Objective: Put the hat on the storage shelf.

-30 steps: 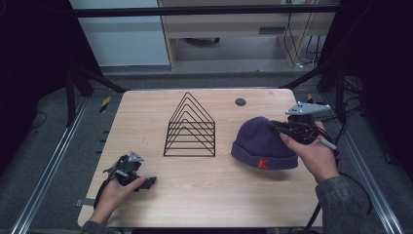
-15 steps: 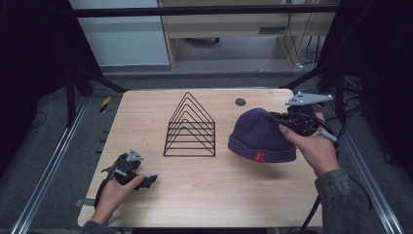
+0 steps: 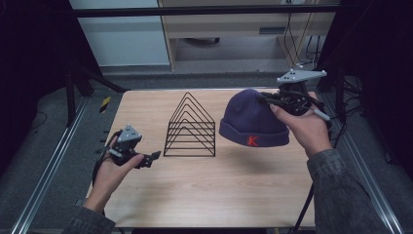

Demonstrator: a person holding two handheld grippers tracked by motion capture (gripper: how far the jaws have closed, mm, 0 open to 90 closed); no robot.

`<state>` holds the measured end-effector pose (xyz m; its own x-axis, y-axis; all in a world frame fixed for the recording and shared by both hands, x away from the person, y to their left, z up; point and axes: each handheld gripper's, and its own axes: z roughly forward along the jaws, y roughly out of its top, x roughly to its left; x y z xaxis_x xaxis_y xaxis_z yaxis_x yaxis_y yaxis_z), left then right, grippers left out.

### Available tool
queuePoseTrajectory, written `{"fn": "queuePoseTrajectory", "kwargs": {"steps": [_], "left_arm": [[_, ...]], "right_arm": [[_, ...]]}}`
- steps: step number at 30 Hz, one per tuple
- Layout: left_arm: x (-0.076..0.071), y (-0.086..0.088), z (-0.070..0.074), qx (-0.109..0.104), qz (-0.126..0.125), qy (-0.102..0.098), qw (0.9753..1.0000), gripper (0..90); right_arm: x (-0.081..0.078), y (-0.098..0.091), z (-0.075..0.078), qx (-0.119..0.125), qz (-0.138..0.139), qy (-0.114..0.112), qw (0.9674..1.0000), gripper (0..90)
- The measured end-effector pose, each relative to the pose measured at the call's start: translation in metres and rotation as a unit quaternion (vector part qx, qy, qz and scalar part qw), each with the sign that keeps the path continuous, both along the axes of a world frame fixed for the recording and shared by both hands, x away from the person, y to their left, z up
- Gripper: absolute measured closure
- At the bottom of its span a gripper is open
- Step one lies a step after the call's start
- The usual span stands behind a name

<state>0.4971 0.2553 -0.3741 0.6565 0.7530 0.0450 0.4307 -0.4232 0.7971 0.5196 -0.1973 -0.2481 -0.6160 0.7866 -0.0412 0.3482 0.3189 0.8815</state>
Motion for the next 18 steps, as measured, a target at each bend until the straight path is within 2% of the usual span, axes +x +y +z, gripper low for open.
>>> {"fn": "queuePoseTrajectory", "kwargs": {"steps": [2, 4, 8, 11, 13, 15, 18], "left_arm": [[0.008, 0.000, 0.013, -0.008, -0.006, -0.003, 0.9999, 5.7], [0.017, -0.001, 0.023, -0.005, -0.010, -0.005, 0.9999, 6.0], [0.028, -0.004, 0.040, -0.016, -0.023, -0.010, 0.9996, 6.7], [0.036, -0.008, 0.052, -0.012, -0.034, -0.013, 0.9993, 6.9], [0.039, -0.010, 0.059, -0.016, -0.038, -0.016, 0.9990, 7.3], [0.041, -0.011, 0.066, -0.021, -0.038, -0.018, 0.9989, 7.3], [0.041, -0.013, 0.075, -0.024, -0.034, -0.025, 0.9988, 7.4]], "right_arm": [[0.003, 0.005, 0.006, 0.000, 0.000, -0.004, 1.0000, 81.7], [0.006, 0.010, 0.013, 0.001, 0.000, -0.007, 1.0000, 81.7], [0.012, 0.015, 0.022, 0.008, 0.001, -0.013, 0.9999, 81.7], [0.019, 0.020, 0.028, 0.012, 0.001, -0.016, 0.9998, 81.6], [0.026, 0.024, 0.032, 0.021, 0.001, -0.020, 0.9996, 81.7], [0.027, 0.025, 0.033, 0.020, 0.000, -0.022, 0.9995, 81.7], [0.029, 0.030, 0.040, 0.035, -0.003, -0.024, 0.9991, 81.7]]}}
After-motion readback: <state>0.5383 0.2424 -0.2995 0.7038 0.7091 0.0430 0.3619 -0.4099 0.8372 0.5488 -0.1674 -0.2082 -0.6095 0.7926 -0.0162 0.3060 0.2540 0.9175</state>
